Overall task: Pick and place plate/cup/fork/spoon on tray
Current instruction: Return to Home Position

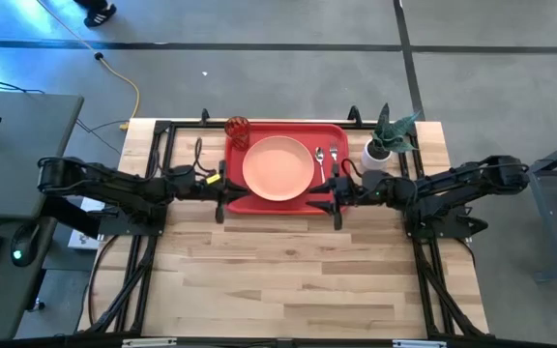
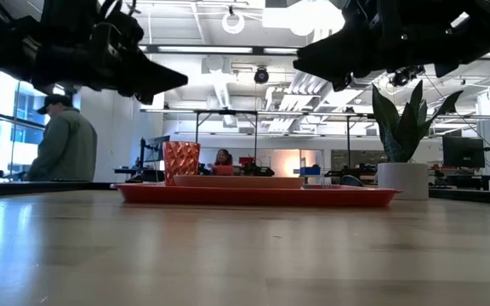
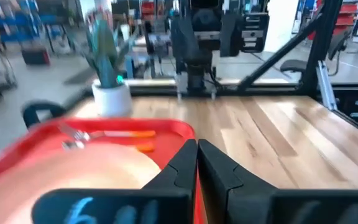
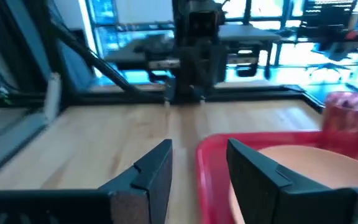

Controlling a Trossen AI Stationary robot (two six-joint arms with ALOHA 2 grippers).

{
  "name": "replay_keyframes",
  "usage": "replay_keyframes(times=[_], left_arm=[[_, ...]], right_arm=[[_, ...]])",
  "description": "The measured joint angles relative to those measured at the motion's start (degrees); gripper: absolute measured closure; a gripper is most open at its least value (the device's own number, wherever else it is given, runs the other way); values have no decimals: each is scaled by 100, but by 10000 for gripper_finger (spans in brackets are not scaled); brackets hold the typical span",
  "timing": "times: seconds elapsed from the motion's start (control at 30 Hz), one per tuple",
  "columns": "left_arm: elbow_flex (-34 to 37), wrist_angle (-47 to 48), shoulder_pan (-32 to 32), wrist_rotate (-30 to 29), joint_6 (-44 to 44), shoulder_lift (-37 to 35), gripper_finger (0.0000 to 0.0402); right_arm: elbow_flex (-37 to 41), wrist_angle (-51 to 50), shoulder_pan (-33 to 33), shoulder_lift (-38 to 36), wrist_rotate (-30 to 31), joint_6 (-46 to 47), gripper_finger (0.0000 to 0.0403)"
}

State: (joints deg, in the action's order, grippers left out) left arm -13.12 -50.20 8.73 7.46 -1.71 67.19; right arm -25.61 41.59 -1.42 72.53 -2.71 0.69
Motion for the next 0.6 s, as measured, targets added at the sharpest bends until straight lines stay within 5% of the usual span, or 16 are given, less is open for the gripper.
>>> replay_keyframes(times=[0.13,0.37,0.6], left_arm=[[12,11,-90,7,492,88,392],[6,-2,-50,20,415,-725,398],[-1,1164,140,-8,186,-2023,399]], right_arm=[[-101,5,1,-21,759,98,259],[-292,-100,7,-807,949,-120,259],[-297,-2188,-97,-1983,2565,300,259]])
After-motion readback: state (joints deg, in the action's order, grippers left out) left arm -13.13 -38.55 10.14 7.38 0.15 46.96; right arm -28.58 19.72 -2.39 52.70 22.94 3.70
